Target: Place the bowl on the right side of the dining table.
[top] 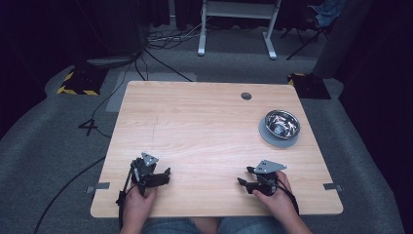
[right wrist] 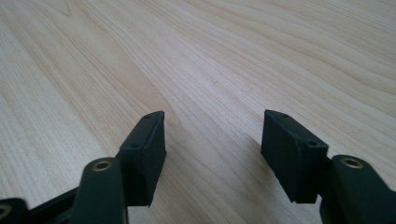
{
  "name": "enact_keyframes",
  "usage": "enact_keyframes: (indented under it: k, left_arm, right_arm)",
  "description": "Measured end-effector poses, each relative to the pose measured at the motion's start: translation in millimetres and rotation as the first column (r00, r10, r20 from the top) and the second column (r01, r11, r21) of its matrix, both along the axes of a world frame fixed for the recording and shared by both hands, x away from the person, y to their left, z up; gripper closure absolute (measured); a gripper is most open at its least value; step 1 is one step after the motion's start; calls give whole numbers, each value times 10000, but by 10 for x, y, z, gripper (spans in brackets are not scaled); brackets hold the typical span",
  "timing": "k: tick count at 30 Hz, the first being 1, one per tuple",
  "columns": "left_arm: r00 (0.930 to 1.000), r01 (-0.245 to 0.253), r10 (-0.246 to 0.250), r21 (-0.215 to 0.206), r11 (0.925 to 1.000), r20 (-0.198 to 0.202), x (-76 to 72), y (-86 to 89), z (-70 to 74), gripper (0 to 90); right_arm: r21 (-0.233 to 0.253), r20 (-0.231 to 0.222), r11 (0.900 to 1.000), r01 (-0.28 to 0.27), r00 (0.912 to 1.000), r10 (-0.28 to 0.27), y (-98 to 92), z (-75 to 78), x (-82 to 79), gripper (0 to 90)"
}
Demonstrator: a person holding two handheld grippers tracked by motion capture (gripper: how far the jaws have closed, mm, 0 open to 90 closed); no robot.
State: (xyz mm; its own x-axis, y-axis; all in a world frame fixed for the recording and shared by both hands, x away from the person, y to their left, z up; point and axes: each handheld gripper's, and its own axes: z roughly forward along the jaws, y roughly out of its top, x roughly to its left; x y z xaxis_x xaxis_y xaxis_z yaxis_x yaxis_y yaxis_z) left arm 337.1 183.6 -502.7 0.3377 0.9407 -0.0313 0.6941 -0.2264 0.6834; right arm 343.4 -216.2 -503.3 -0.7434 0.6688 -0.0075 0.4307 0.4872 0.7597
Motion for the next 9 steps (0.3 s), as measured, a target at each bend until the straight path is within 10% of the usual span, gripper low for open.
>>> enact_keyframes:
  k: [9]
  left_arm:
    - [10000,1,-1,-21,10000,-1,-1,-1,-1,154]
  right_arm:
    - [-101,76,9999,51,10000,-50,-3,-4,10,349]
